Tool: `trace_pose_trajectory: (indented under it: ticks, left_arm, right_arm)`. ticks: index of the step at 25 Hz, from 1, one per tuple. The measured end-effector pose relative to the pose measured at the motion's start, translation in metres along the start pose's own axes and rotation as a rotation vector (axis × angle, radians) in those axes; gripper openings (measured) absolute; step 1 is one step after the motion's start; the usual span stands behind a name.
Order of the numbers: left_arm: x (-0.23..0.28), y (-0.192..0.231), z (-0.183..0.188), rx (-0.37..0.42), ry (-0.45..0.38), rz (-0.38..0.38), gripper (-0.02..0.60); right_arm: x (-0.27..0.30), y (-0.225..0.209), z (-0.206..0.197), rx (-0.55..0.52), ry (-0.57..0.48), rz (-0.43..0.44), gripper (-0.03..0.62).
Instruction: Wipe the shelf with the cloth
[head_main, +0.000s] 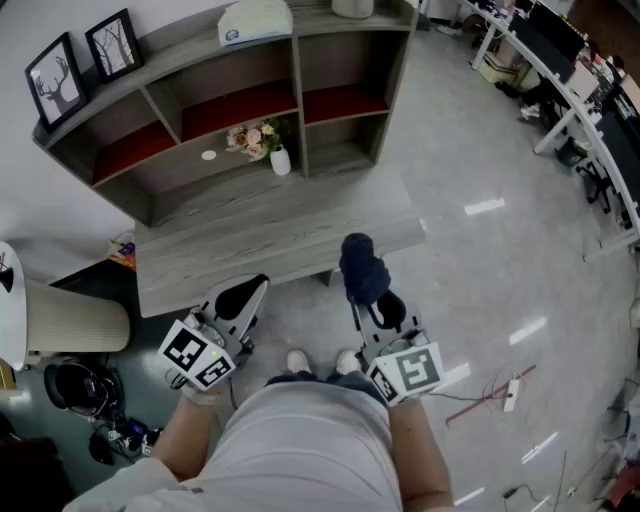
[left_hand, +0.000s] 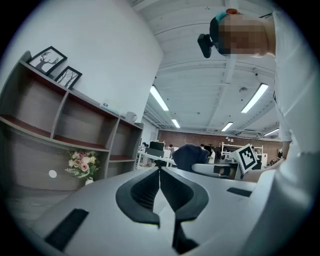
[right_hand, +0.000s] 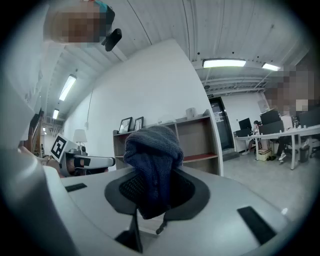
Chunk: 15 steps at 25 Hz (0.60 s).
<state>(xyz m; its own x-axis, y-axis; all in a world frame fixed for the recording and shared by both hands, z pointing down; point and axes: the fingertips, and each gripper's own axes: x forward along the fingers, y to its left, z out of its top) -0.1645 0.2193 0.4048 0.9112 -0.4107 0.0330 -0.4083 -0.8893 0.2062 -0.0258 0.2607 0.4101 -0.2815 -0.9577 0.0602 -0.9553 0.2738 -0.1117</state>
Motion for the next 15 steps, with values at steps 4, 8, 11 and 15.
trace_pose_trajectory:
  ticks: [4, 8, 11, 15]
  left_arm:
    - [-0.011, 0.020, -0.003, -0.005, 0.015, 0.000, 0.018]
    - [-0.018, 0.036, -0.003, -0.008, 0.013, -0.025, 0.018]
    - [-0.022, 0.045, -0.002, -0.023, 0.002, -0.040, 0.018]
    - [-0.024, 0.053, -0.003, -0.036, -0.004, -0.054, 0.018]
  right_arm:
    - [0.013, 0.013, -0.004, -0.007, 0.013, -0.019, 0.091]
    - [0.027, 0.022, -0.006, -0.019, 0.022, -0.040, 0.091]
    - [0.032, 0.027, -0.006, -0.007, 0.021, -0.054, 0.091]
    - [0.042, 0.029, -0.007, -0.010, 0.019, -0.071, 0.091]
